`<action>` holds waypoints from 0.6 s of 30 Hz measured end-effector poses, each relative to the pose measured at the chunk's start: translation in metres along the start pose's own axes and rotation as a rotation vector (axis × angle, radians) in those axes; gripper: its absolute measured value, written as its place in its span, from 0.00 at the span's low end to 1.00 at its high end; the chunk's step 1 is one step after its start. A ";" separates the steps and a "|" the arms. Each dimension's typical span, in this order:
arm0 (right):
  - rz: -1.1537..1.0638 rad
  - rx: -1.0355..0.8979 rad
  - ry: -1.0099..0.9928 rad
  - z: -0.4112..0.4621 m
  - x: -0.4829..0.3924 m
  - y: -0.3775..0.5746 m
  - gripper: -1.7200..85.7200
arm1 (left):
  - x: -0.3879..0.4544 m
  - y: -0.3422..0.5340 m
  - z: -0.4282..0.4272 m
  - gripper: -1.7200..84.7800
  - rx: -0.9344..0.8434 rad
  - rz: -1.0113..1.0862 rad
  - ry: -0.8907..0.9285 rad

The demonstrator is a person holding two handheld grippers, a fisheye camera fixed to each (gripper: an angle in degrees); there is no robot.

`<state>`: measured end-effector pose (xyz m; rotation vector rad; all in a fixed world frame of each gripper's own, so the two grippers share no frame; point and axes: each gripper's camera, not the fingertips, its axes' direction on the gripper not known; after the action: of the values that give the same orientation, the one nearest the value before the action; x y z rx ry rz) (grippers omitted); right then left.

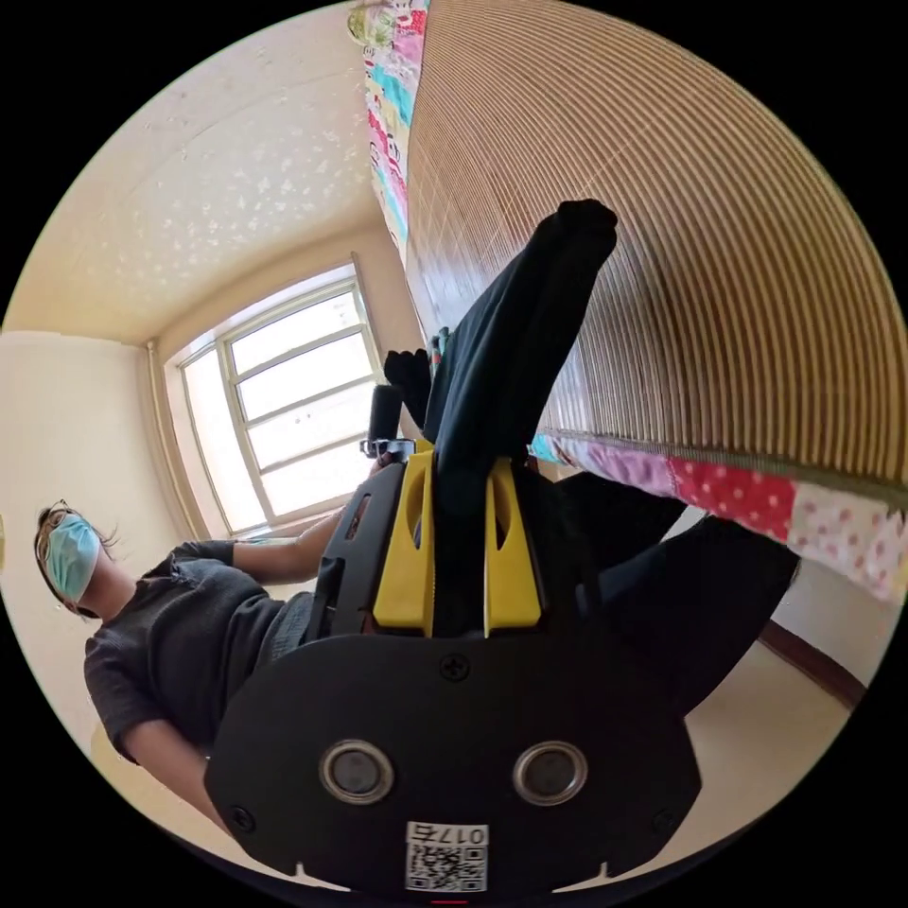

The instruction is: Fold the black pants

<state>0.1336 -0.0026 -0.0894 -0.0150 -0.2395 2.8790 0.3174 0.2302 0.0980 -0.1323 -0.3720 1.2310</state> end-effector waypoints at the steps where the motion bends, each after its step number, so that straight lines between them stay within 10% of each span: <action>1: -0.003 0.021 0.000 -0.010 -0.007 0.010 0.11 | 0.028 -0.001 0.016 0.10 -0.039 0.038 -0.038; 12: -0.315 0.476 0.384 -0.319 -0.238 0.151 0.11 | 0.356 -0.100 0.264 0.10 -0.192 0.495 0.012; 18: -0.079 0.529 0.783 -0.437 -0.266 0.132 0.12 | 0.471 -0.174 0.467 0.12 -0.235 0.550 0.044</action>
<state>0.3719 -0.1243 -0.5448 -0.9655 0.6383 2.5231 0.4435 0.5662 0.6816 -0.4881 -0.4578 1.7192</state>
